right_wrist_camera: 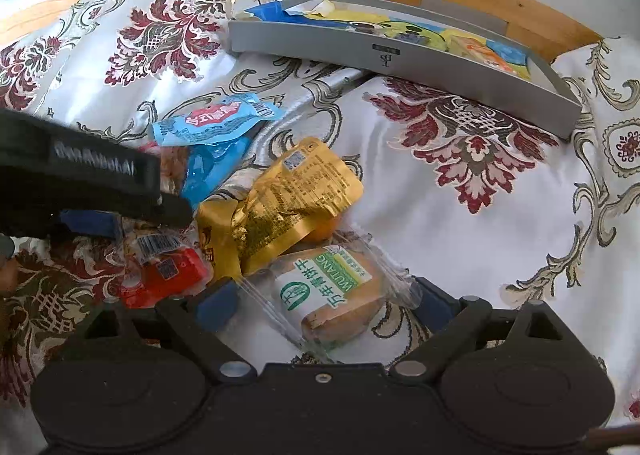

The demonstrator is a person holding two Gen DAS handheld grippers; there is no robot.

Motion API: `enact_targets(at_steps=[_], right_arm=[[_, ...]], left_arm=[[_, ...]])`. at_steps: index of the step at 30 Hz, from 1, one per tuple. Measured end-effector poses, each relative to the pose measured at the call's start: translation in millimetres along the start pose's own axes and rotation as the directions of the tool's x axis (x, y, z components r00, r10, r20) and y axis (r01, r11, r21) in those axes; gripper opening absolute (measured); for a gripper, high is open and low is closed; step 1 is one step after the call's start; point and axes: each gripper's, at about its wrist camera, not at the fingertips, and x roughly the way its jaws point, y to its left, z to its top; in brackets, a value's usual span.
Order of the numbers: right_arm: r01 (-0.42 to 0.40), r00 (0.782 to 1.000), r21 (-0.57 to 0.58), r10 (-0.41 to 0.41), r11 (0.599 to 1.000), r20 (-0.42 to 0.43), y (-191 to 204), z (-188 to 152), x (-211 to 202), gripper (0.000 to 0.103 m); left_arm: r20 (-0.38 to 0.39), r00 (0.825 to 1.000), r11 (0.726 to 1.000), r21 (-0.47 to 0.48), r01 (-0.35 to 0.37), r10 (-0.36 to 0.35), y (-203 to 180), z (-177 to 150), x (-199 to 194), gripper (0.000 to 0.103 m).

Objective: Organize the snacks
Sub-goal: 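Lower the right tool onto the clear bread pack while the left tool lowers onto the brown snack bag, then grasp the clear bread pack with the right tool while the left tool grasps the brown snack bag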

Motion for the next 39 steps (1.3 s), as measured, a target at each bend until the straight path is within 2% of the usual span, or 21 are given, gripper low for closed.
enact_targets(at_steps=[8,14,18,21,26,32,34,39], right_arm=[[-0.003,1.0,0.0,0.003,1.0,0.009,1,0,1,0.094],[-0.01,1.0,0.003,0.01,1.0,0.005,1,0,0,0.086],[-0.018,1.0,-0.012,0.018,1.0,0.007,5,1,-2,0.08],[-0.022,1.0,-0.017,0.022,1.0,0.013,6,0,-4,0.077],[-0.009,0.999,-0.009,0.009,1.0,0.033,6,-1,-4,0.073],[0.012,0.998,-0.008,-0.012,1.0,0.055,7,-2,-5,0.069],[0.019,0.998,-0.008,-0.019,1.0,0.061,6,-2,-6,0.062],[0.027,0.998,-0.019,-0.025,0.999,0.065,7,-2,-7,0.061]], left_arm=[[0.012,0.999,0.998,0.038,0.048,-0.048,12,-6,-6,0.049],[-0.053,0.99,0.988,0.069,0.137,-0.133,28,-4,-14,0.047],[-0.085,0.979,0.981,0.039,0.188,-0.184,40,-2,-19,0.046],[-0.076,0.982,0.984,0.03,0.176,-0.173,39,-4,-18,0.045],[-0.027,0.99,0.986,0.09,0.14,-0.138,29,-12,-20,0.044],[0.012,0.988,0.987,0.042,0.152,-0.153,30,-17,-21,0.042],[0.024,0.988,0.988,0.037,0.153,-0.154,30,-18,-22,0.041],[0.051,0.987,0.987,0.047,0.152,-0.154,25,-23,-25,0.039]])
